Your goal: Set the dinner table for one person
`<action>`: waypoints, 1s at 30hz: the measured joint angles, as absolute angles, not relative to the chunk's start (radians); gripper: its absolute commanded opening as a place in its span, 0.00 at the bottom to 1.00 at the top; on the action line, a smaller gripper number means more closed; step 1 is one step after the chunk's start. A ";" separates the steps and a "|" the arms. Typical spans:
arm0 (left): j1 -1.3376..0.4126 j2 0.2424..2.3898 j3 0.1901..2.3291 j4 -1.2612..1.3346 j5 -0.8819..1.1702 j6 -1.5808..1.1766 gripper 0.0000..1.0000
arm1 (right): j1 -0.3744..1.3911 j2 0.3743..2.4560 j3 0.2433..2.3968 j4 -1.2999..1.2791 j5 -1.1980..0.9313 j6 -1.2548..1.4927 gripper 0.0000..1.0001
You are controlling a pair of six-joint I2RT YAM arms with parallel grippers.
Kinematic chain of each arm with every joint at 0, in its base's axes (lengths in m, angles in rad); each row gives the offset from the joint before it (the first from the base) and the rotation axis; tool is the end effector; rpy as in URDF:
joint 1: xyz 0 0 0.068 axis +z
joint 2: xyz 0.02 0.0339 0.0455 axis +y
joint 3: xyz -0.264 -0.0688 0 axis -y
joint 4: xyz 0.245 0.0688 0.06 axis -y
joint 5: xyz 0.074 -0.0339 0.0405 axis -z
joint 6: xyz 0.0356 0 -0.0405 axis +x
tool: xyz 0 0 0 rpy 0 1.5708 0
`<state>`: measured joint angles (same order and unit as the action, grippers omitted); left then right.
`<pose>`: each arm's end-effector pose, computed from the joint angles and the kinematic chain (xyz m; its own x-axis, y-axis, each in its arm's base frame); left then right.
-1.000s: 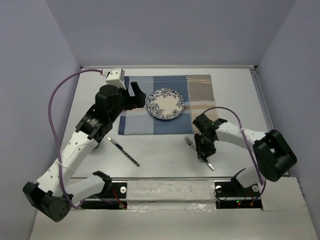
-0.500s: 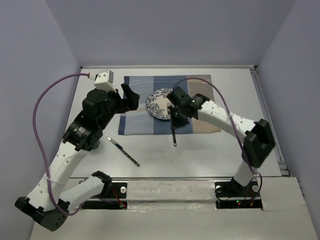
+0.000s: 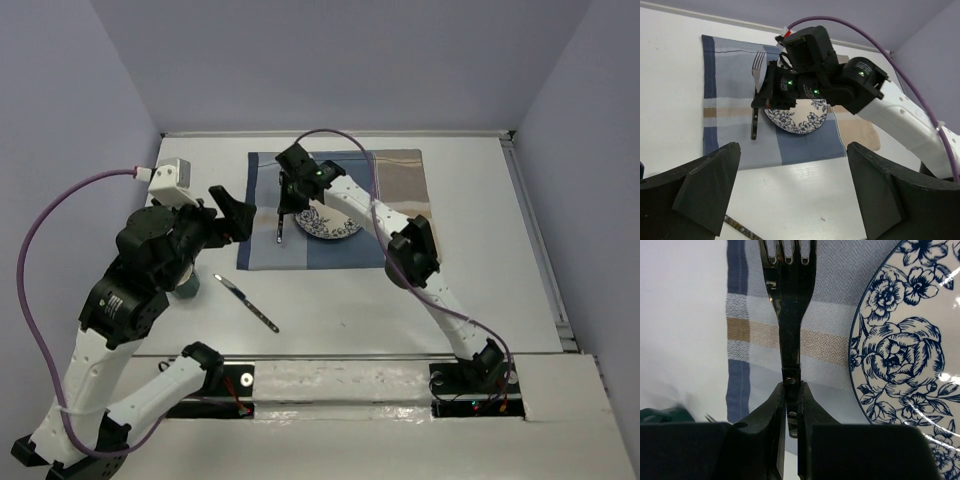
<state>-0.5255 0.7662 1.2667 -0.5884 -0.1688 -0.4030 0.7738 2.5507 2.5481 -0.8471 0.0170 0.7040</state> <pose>0.1108 -0.0573 0.4572 -0.2070 -0.3269 -0.9221 0.2919 0.8790 -0.3771 0.3986 0.3887 0.2376 -0.8566 0.0679 -0.5115 -0.1788 0.8909 0.4176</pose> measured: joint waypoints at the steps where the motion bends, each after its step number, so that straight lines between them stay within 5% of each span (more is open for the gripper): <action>1: -0.531 0.760 1.264 -0.599 -0.167 -0.405 0.99 | 0.774 2.565 2.547 -0.851 0.017 0.714 0.00; 20: -0.569 0.703 1.262 -0.693 -0.170 -0.428 0.99 | 0.774 2.645 2.540 -0.846 -0.035 0.778 0.00; 25: -0.569 0.703 1.245 -0.691 -0.167 -0.439 0.99 | 0.773 2.666 2.547 -0.845 -0.060 0.781 0.47; 30: -0.569 0.706 1.226 -0.692 -0.165 -0.447 0.99 | 0.773 2.671 2.552 -0.845 -0.068 0.773 0.52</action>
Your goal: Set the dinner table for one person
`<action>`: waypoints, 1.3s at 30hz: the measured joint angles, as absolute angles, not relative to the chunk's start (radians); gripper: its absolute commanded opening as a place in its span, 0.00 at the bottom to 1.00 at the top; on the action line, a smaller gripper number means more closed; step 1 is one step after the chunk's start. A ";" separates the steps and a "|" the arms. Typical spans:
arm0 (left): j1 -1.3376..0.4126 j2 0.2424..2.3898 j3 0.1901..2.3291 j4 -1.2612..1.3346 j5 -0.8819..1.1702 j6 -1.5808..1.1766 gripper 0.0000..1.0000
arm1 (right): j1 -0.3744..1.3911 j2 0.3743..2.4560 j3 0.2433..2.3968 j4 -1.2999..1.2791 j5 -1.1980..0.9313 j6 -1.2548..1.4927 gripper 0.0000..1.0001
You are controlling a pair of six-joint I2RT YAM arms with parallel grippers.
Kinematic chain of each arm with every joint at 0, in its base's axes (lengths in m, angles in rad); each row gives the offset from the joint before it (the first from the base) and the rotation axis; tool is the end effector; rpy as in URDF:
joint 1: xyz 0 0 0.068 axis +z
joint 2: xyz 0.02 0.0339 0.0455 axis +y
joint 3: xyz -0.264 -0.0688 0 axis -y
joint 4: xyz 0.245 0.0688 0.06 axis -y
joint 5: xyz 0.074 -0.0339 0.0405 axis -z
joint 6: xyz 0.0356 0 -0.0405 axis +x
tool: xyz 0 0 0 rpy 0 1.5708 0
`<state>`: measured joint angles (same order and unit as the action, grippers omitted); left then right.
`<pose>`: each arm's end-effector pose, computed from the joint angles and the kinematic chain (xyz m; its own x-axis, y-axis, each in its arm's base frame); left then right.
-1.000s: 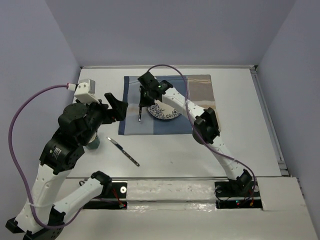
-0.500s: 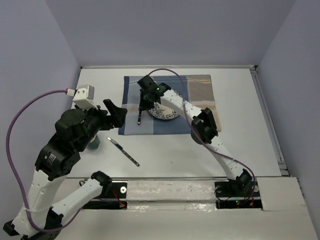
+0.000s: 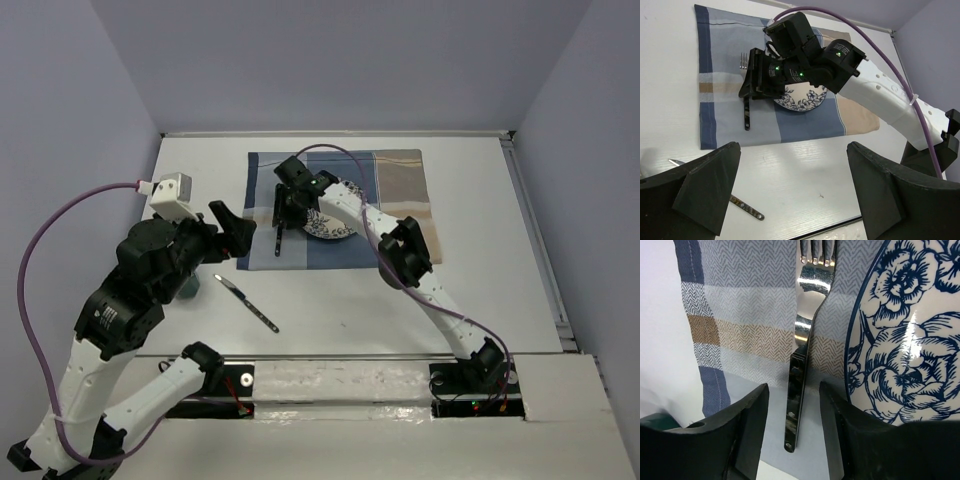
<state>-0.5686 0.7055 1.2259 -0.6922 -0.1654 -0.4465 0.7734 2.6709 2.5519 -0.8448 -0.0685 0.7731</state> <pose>0.0952 -0.0539 0.4399 -0.3002 -0.3136 -0.9008 0.2935 0.8682 -0.4001 0.4048 0.3986 0.1738 -0.9269 0.0688 -0.3690 -0.1084 0.8921 0.4386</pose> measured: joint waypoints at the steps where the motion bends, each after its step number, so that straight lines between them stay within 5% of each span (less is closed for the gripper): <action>1: -0.569 0.706 1.226 -0.691 -0.165 -0.447 0.99 | 0.773 2.669 2.552 -0.844 -0.069 0.770 0.52; 9: -0.569 0.738 1.259 -0.692 -0.208 -0.426 0.99 | 0.811 2.462 2.262 -0.770 -0.050 0.728 0.53; 16: -0.569 0.783 1.398 -0.717 -0.279 -0.376 0.99 | 1.053 2.193 1.940 -0.630 0.004 0.676 0.61; 27: -0.569 0.787 1.593 -0.761 -0.282 -0.371 0.99 | 1.236 2.272 1.868 -0.608 0.073 0.588 0.59; 30: -0.569 0.781 1.588 -0.762 -0.274 -0.371 0.99 | 1.236 2.296 1.882 -0.625 0.113 0.573 0.43; 35: -0.569 0.780 1.560 -0.768 -0.258 -0.371 0.99 | 1.258 2.319 1.914 -0.641 0.168 0.553 0.00; 39: -0.569 0.775 1.542 -0.772 -0.258 -0.371 0.99 | 1.280 2.320 1.921 -0.653 0.191 0.558 0.00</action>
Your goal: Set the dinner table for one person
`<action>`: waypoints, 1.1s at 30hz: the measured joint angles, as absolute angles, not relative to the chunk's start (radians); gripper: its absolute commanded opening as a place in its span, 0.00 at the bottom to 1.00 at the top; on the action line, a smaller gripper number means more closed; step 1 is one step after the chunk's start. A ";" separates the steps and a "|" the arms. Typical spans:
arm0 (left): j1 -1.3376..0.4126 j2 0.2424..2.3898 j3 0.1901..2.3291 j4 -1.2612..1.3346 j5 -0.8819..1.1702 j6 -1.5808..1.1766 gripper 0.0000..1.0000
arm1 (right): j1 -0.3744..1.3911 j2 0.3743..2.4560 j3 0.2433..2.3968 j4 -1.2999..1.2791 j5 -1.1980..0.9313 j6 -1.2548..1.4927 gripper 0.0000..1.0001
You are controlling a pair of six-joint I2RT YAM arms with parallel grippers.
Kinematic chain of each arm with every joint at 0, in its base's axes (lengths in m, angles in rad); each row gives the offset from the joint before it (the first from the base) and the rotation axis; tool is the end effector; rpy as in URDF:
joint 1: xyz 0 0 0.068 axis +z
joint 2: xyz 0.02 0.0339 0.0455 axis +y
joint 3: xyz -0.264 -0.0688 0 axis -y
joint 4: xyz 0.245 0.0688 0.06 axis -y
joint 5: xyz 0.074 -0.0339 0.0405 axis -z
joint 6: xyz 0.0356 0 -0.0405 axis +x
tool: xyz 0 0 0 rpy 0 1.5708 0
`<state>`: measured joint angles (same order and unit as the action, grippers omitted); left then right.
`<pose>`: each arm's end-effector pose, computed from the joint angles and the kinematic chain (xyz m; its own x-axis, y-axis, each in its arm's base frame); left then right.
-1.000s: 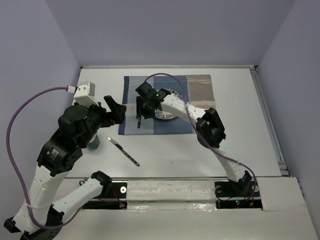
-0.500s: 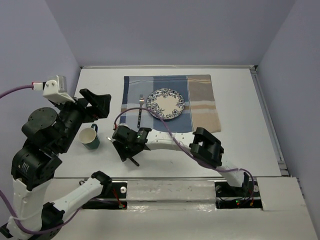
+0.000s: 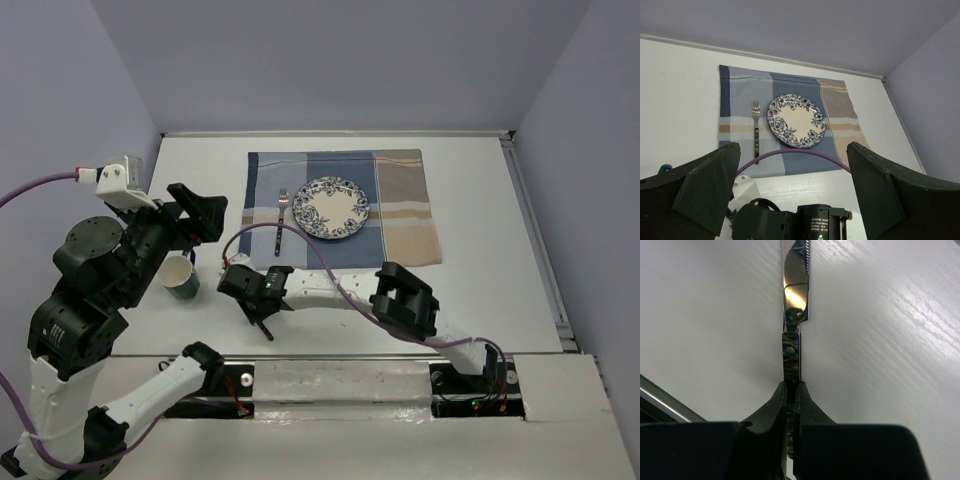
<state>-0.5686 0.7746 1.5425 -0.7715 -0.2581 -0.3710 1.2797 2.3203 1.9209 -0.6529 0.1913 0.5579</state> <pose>0.0675 -0.0324 0.5111 -0.1136 -0.3434 -0.9323 0.2836 0.8881 -0.3617 0.1508 0.4798 0.1721 -0.6950 -0.5089 -0.5079 -0.6429 0.7561 0.1223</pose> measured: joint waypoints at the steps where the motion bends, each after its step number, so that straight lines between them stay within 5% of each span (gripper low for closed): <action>1: -0.569 0.773 1.540 -0.771 -0.258 -0.371 0.99 | 1.284 2.320 1.921 -0.654 0.197 0.561 0.00; 11: -0.570 0.740 1.481 -0.769 -0.292 -0.373 0.99 | 1.212 2.045 1.690 -0.681 0.299 0.606 0.00; 19: -0.570 0.721 1.311 -0.737 -0.297 -0.411 0.99 | 0.775 1.687 1.486 -0.593 0.357 0.564 0.00; 33: -0.570 0.782 1.241 -0.670 -0.298 -0.455 0.99 | 0.451 1.937 1.430 -0.479 0.207 0.392 0.00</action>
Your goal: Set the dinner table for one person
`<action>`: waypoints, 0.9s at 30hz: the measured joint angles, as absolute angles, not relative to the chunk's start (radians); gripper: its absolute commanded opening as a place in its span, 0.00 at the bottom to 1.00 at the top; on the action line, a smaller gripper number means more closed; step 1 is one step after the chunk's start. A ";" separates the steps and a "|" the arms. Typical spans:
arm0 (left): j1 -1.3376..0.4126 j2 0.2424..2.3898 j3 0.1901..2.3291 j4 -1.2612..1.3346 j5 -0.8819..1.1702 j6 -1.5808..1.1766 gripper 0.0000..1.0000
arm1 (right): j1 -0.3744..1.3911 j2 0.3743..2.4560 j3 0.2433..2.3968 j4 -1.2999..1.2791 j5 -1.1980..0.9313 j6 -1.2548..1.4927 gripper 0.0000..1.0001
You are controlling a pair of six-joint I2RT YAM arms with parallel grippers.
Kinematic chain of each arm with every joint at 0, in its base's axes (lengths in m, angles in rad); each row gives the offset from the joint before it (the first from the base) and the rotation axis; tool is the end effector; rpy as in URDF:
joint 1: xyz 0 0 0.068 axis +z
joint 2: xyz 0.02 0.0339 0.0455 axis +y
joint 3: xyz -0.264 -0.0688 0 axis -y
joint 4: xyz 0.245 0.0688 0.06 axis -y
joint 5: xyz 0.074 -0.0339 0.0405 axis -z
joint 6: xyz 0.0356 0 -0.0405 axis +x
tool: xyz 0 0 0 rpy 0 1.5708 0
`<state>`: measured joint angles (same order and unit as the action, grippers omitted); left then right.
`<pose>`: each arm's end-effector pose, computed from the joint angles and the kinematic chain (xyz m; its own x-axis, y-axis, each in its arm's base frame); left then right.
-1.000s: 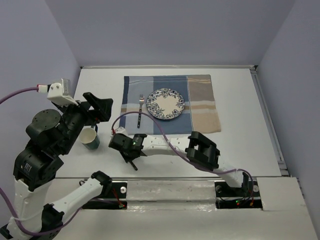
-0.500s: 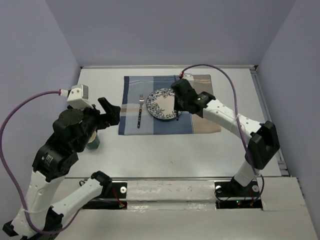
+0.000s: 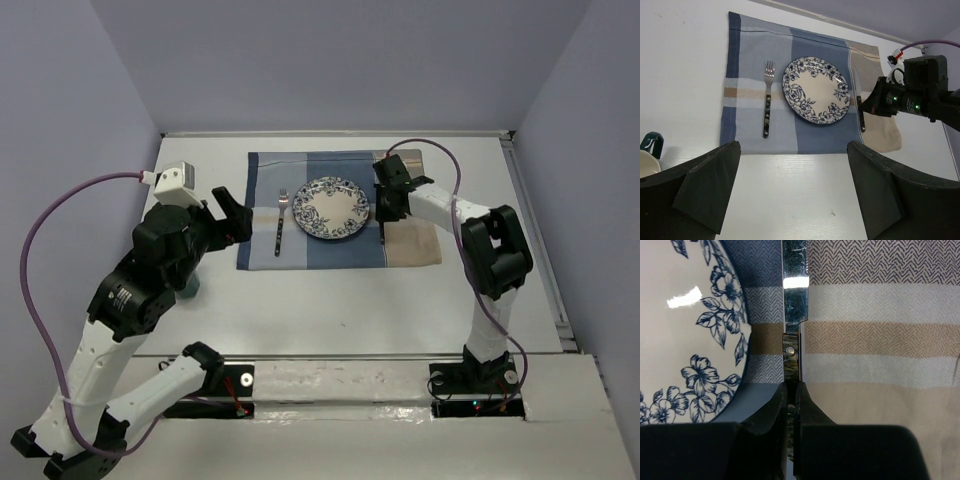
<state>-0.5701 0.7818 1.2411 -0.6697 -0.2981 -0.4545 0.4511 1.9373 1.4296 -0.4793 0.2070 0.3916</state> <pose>0.1162 -0.0621 0.4393 -0.2783 -0.3201 -0.9056 0.1691 0.9118 -0.3742 0.3793 0.1756 0.2025 -0.8180 0.0188 -0.5749 -0.0135 0.9986 0.0519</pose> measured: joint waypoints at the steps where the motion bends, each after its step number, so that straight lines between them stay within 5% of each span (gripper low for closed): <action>1: -0.570 0.783 1.241 -0.669 -0.300 -0.455 0.99 | 0.442 1.950 1.430 -0.479 0.199 0.386 0.00; 11: -0.570 0.786 1.221 -0.664 -0.316 -0.456 0.99 | 0.404 2.025 1.451 -0.456 0.158 0.336 0.00; 13: -0.570 0.787 1.218 -0.662 -0.316 -0.457 0.99 | 0.404 2.029 1.460 -0.455 0.151 0.332 0.09; 16: -0.570 0.789 1.217 -0.662 -0.317 -0.459 0.99 | 0.404 2.039 1.467 -0.446 0.146 0.327 0.45; 17: -0.570 0.789 1.217 -0.662 -0.318 -0.459 0.99 | 0.404 2.039 1.467 -0.445 0.147 0.331 0.50; 27: -0.570 0.804 1.220 -0.656 -0.319 -0.454 0.99 | 0.411 1.928 1.472 -0.471 0.028 0.377 0.59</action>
